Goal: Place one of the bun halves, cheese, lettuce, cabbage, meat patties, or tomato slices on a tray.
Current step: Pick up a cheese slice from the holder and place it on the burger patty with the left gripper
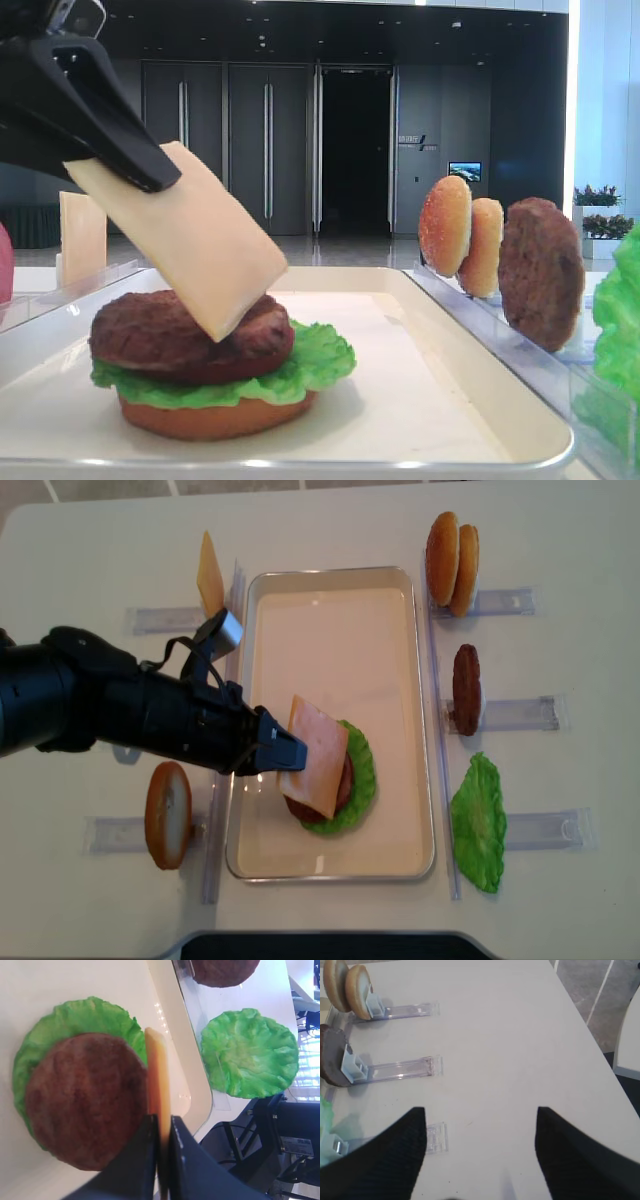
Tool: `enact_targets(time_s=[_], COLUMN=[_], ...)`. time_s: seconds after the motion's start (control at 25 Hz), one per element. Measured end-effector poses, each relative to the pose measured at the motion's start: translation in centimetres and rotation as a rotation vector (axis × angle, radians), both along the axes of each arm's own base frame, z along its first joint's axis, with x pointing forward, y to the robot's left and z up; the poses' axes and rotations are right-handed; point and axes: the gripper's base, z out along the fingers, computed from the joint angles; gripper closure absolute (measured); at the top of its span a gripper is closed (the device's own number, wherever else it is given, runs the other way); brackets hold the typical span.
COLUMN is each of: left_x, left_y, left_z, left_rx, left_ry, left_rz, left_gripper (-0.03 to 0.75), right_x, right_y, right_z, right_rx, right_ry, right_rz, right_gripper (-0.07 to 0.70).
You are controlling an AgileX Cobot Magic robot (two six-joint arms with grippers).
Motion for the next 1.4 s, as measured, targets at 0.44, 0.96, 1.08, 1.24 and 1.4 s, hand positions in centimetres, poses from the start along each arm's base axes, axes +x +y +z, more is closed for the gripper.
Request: enact_targets(time_s=[0.44,0.96,1.08,1.24,1.4], left_x=[-0.17,-0.17,-0.16,-0.09,-0.02], left_y=[-0.06,-0.07,-0.07,-0.03,0.01], left_z=[0.01,0.02,0.02,-0.01,-0.04], left_rx=[-0.002,-0.001,0.000,0.006,0.012], left_ry=[-0.022,-0.044,-0.045,-0.051,-0.064], left_rz=[-0.046,-0.066,-0.065,-0.060,-0.062], left_gripper=[0.690,0.690,0.690,0.690,0.690], right_x=[0.00,0.00,0.00,0.00,0.00], right_y=[0.00,0.00,0.00,0.00,0.00], right_z=[0.00,0.00,0.00,0.00,0.00], right_rx=[0.000,0.000,0.000,0.000,0.000], right_ry=[0.000,0.000,0.000,0.000,0.000], right_rz=[0.000,0.000,0.000,0.000,0.000], right_gripper=[0.158,0.158,0.158,0.158,0.158])
